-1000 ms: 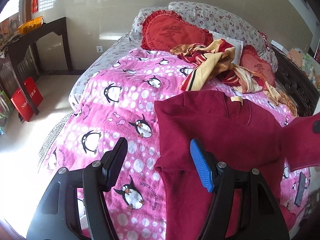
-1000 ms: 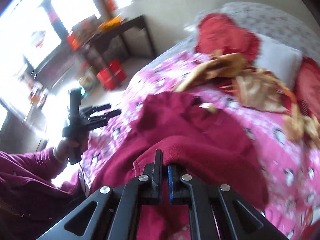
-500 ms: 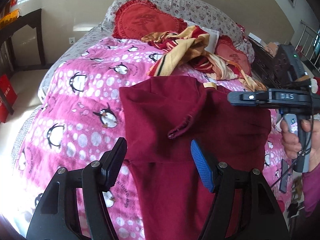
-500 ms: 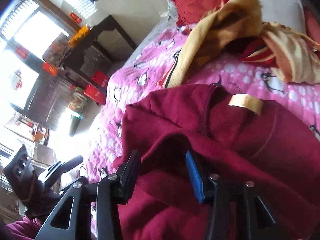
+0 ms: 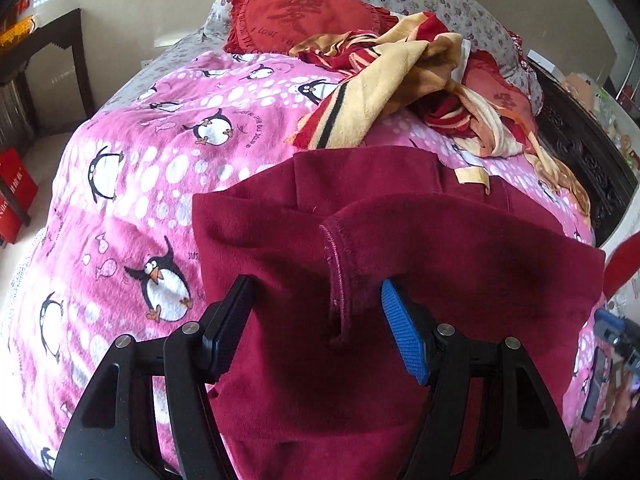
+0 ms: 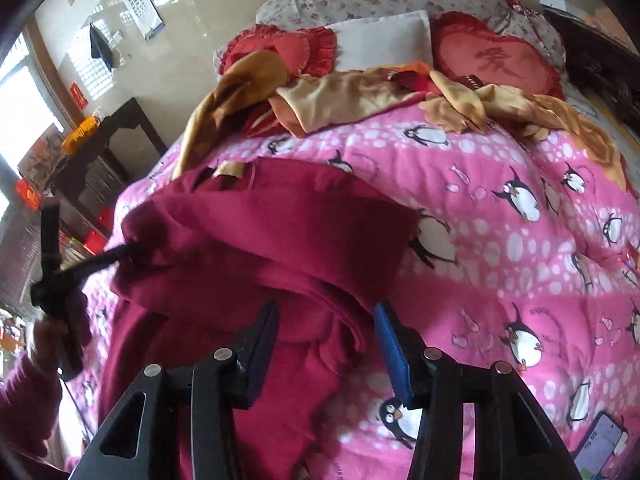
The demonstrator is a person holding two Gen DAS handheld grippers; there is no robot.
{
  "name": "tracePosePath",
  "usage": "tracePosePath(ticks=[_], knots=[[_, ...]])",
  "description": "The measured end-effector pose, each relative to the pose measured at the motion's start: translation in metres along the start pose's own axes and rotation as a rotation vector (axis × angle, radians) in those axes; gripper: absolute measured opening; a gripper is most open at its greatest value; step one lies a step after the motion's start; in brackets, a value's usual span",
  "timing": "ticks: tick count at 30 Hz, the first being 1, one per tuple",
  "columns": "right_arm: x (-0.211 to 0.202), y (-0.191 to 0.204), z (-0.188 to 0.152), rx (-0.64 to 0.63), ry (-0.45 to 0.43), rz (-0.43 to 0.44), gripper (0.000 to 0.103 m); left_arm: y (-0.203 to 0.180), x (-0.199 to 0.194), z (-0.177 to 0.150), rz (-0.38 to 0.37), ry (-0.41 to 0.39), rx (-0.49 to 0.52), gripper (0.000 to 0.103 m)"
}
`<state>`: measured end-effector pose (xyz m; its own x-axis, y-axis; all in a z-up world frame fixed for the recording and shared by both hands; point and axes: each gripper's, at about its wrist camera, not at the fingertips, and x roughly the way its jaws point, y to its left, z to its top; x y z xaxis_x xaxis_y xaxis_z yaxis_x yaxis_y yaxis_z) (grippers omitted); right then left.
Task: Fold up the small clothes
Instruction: 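Grasp the folded side of the sweatshirt with the left tool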
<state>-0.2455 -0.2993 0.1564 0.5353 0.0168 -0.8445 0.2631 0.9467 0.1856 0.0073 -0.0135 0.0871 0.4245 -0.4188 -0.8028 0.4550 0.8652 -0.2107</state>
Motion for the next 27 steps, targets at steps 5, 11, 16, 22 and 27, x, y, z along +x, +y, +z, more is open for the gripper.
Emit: tracePosePath(ticks=[5,11,16,22,27], knots=[[0.033,0.004,-0.007,-0.072,0.002,-0.121,0.025,-0.008,0.004,0.016,-0.03,0.037,0.031,0.014],[-0.005,-0.007,0.006,-0.018,-0.06,-0.009,0.009,0.007,-0.033,0.037,-0.164,0.067,-0.027,0.011],[-0.017,-0.002,-0.007,-0.085,0.026,0.047,0.009,0.022,-0.025,0.021,-0.117,0.119,-0.041,0.011],[-0.009,-0.032,-0.021,0.055,0.057,0.048,0.01,0.027,-0.016,0.002,-0.087,0.141,-0.046,0.011],[-0.021,-0.034,0.005,0.137,-0.125,0.046,0.064,0.025,-0.014,0.005,-0.071,0.136,-0.049,0.011]])
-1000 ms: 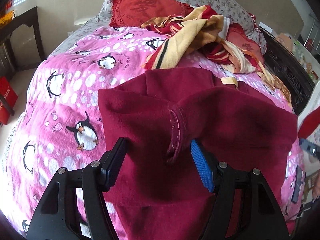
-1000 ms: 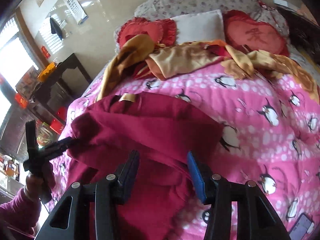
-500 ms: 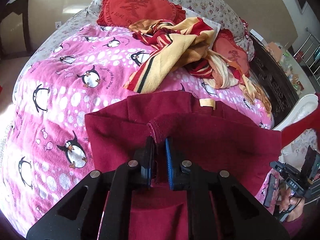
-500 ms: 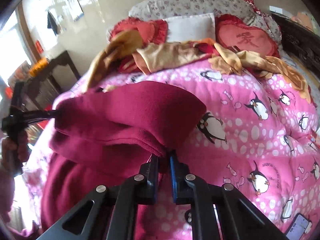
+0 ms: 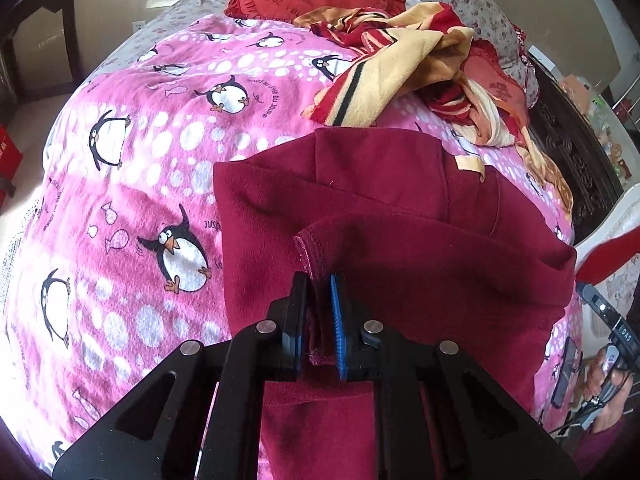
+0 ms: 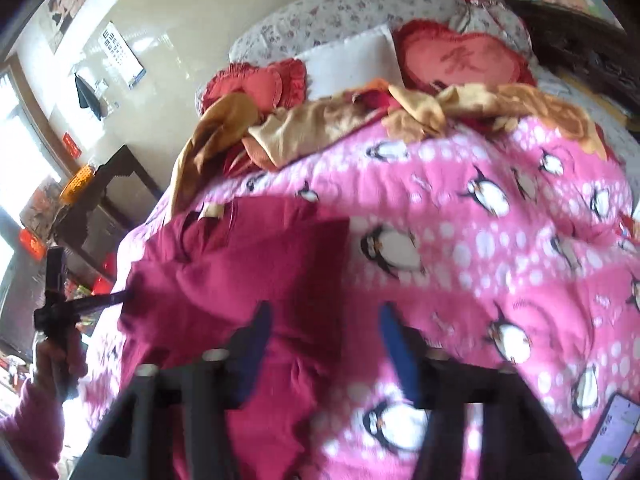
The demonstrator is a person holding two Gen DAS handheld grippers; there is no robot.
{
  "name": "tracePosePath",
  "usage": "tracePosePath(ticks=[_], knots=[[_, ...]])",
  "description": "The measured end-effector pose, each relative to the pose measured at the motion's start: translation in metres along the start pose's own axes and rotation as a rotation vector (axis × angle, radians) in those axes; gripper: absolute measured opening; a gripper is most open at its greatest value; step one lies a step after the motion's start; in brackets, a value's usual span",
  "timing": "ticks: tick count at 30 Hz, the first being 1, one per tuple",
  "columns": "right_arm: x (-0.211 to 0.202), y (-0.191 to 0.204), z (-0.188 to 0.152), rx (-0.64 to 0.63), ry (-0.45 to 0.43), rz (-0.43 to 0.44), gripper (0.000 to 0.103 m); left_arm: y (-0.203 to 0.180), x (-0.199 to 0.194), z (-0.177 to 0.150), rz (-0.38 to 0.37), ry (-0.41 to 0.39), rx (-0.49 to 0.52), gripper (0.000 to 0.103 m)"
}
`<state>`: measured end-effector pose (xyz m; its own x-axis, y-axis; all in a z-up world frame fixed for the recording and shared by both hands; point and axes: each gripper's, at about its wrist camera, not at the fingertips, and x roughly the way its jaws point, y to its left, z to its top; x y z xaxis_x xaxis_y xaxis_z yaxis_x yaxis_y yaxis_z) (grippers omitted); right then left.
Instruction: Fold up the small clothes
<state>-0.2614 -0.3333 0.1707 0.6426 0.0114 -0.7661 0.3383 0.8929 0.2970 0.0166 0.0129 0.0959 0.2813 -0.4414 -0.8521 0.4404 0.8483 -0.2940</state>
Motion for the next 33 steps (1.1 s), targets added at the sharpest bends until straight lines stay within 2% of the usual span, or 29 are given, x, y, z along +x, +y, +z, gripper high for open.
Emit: tracePosePath(ticks=[2,4,5,7,8,9,11,17,20,22,24,25,27,31,33], knots=[[0.024,0.01,0.007,-0.029,0.03,0.002,0.064,0.0,0.003,0.001,0.008,0.003,-0.005,0.011],[0.054,0.018,0.014,-0.072,0.112,-0.05,0.042,0.002,0.005,0.002,0.01,0.007,-0.016,0.011],[0.066,0.021,0.021,-0.102,0.118,-0.101,0.025,0.003,0.006,0.002,0.009,0.006,-0.02,0.011],[0.072,0.013,0.03,-0.075,0.028,-0.224,0.024,0.004,0.006,0.002,0.009,0.006,-0.024,0.011],[0.075,0.0,0.036,-0.007,-0.002,-0.27,0.024,0.005,0.005,0.002,0.007,0.009,-0.025,0.011],[0.076,-0.014,0.039,0.087,0.003,-0.227,0.024,0.006,0.003,0.001,0.005,0.009,-0.024,0.011],[0.066,-0.021,0.038,0.143,0.006,-0.158,0.024,0.007,-0.001,-0.001,0.003,-0.003,-0.013,0.011],[0.01,0.026,-0.001,-0.142,0.018,-0.057,0.024,0.007,-0.003,-0.004,0.011,-0.012,0.0,0.011],[0.012,0.049,-0.024,-0.294,0.047,-0.099,0.024,0.004,-0.002,-0.005,0.018,-0.012,-0.009,0.011],[0.023,0.058,-0.033,-0.359,0.039,-0.172,0.024,0.003,-0.002,-0.006,0.023,-0.01,-0.011,0.011],[0.035,0.056,-0.036,-0.356,0.065,-0.188,0.016,0.004,-0.002,-0.007,0.028,-0.006,-0.014,0.011],[0.039,0.055,-0.037,-0.348,0.087,-0.18,0.015,0.004,-0.003,-0.008,0.023,-0.006,-0.015,0.011],[0.028,0.056,-0.039,-0.355,0.072,-0.164,0.011,0.004,-0.005,-0.009,0.022,-0.008,-0.007,0.011],[0.011,0.05,-0.044,-0.331,0.117,-0.106,0.009,0.004,-0.002,-0.01,0.03,-0.005,-0.006,0.014],[0.012,0.049,-0.053,-0.334,0.144,-0.109,0.009,0.004,0.002,-0.011,0.024,-0.001,-0.011,0.014]])
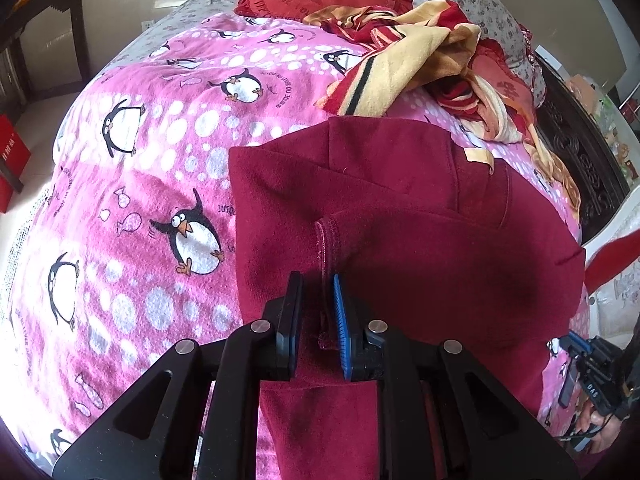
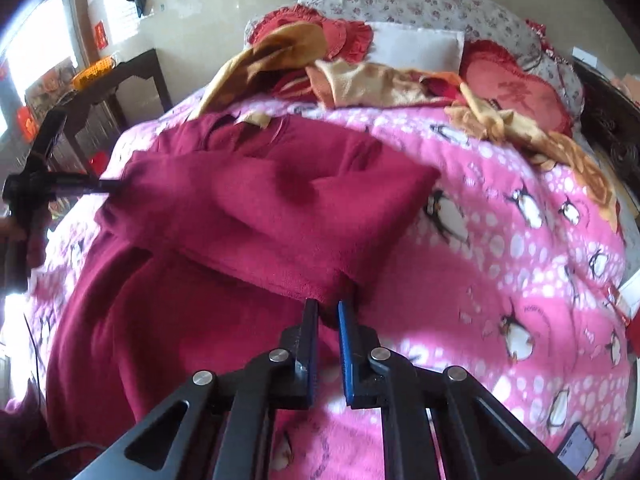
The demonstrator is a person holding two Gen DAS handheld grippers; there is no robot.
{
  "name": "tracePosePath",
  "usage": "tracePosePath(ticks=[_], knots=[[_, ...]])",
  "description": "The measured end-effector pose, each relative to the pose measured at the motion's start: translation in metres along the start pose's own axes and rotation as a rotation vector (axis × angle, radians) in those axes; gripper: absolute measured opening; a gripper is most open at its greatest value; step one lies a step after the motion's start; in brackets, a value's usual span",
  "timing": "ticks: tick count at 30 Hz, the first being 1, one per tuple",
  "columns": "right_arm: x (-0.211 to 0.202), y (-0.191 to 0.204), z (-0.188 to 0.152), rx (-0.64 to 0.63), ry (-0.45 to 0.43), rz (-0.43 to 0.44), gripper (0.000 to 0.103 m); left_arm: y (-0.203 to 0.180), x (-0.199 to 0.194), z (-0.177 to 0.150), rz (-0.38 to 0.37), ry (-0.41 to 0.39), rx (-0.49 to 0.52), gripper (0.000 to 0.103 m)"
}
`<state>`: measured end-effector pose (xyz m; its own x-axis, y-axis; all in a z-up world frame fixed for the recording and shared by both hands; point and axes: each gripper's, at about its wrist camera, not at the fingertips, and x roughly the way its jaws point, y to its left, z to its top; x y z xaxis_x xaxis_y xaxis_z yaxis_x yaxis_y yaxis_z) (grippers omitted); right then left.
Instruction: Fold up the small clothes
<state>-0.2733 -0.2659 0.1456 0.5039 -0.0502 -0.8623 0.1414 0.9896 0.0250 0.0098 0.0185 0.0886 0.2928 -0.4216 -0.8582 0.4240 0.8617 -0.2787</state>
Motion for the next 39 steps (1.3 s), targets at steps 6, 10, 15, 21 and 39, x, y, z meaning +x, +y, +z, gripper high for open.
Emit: tracePosePath(ticks=[6,10,15,21,39], knots=[[0.001,-0.012,-0.008,0.055,0.002,-0.007,0.03,-0.002,-0.003,-0.001,0.0,-0.006,0.012,0.014],[-0.014,-0.038,0.018,0.216,-0.129,-0.011,0.061,0.0,0.001,-0.001,-0.002,-0.006,-0.008,0.014],[0.042,-0.049,0.045,0.267,-0.038,0.041,0.025,-0.003,0.003,-0.001,0.015,-0.008,-0.004,0.014],[0.037,-0.065,0.055,0.335,-0.138,-0.081,0.009,-0.005,0.008,-0.004,0.037,-0.014,0.014,0.022],[0.026,-0.029,0.003,0.227,0.056,-0.048,0.035,-0.02,-0.021,-0.026,0.043,-0.077,0.06,0.023]])
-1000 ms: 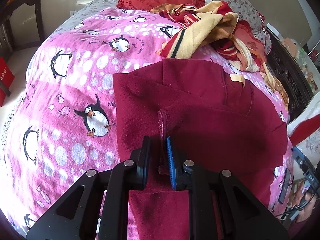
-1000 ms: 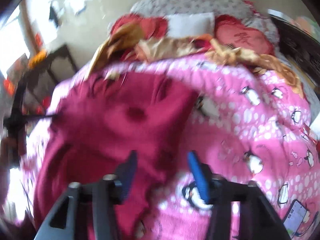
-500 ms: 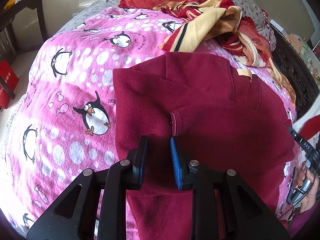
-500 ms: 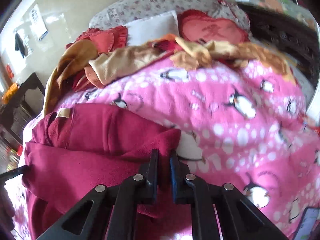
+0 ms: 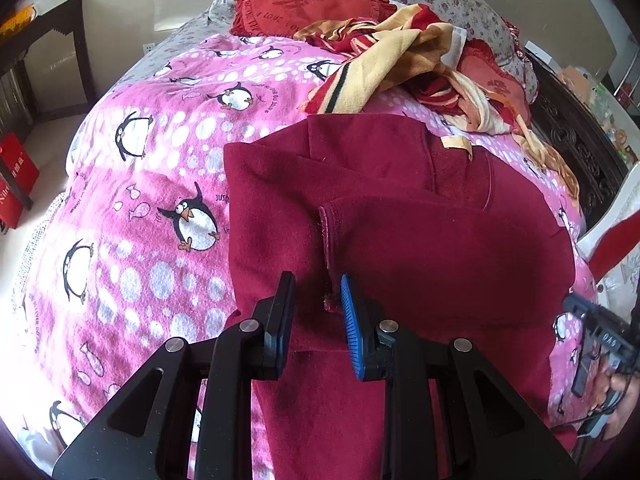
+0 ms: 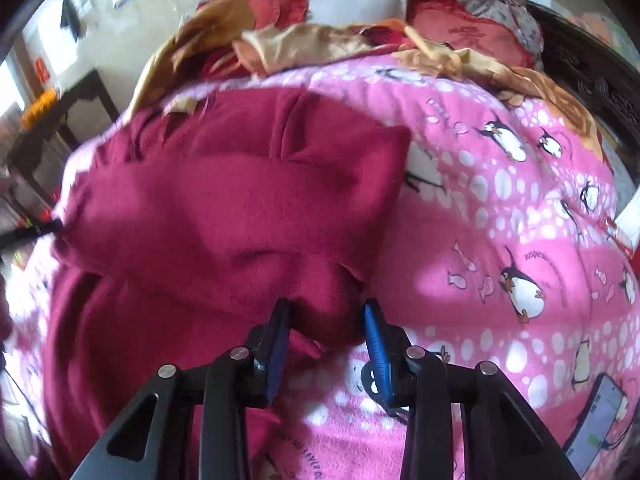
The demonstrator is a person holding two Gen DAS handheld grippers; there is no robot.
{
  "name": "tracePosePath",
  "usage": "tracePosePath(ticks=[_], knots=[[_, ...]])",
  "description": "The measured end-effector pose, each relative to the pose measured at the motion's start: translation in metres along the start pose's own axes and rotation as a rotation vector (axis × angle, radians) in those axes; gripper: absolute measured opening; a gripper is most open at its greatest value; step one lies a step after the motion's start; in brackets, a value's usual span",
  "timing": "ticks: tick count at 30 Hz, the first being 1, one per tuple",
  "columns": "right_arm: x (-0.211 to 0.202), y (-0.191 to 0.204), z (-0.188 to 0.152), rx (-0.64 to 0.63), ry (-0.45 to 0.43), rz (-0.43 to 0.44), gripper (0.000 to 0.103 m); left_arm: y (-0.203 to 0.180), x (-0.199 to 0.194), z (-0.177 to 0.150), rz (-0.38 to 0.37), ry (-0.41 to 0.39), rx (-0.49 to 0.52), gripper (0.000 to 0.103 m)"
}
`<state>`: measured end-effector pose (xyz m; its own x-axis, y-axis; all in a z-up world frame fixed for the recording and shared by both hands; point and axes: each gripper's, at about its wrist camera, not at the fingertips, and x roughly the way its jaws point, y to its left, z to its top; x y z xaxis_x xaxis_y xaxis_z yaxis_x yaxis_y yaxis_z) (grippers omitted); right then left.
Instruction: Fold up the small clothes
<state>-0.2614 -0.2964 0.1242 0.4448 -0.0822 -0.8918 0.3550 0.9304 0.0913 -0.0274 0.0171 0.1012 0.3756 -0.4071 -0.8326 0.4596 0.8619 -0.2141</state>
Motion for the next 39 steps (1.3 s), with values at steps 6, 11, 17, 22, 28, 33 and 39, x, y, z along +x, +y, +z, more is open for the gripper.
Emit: tracePosePath(ticks=[6,11,17,22,28,33,39], knots=[[-0.033,-0.023,0.035,0.116,-0.184,-0.034,0.047,-0.012,0.012,-0.001,0.002,0.017,0.022,0.023],[-0.014,-0.002,0.072,-0.076,-0.176,-0.151,0.047,-0.017,0.027,-0.006,0.014,0.055,0.024,0.023],[0.009,0.031,0.073,-0.463,-0.06,-0.15,0.045,-0.019,0.037,-0.007,0.029,0.078,0.034,0.023],[0.026,0.03,0.062,-0.593,0.046,-0.114,0.044,-0.016,0.041,-0.009,0.017,0.085,0.023,0.024],[0.037,0.033,0.065,-0.622,0.075,-0.084,0.029,-0.017,0.044,-0.009,0.019,0.091,0.022,0.024],[0.012,0.034,0.069,-0.541,-0.044,-0.106,0.004,-0.012,0.044,-0.01,-0.003,0.09,-0.003,0.024],[0.029,-0.005,0.081,-0.259,-0.076,-0.143,0.0,-0.012,0.044,-0.011,0.004,0.093,-0.006,0.024]])
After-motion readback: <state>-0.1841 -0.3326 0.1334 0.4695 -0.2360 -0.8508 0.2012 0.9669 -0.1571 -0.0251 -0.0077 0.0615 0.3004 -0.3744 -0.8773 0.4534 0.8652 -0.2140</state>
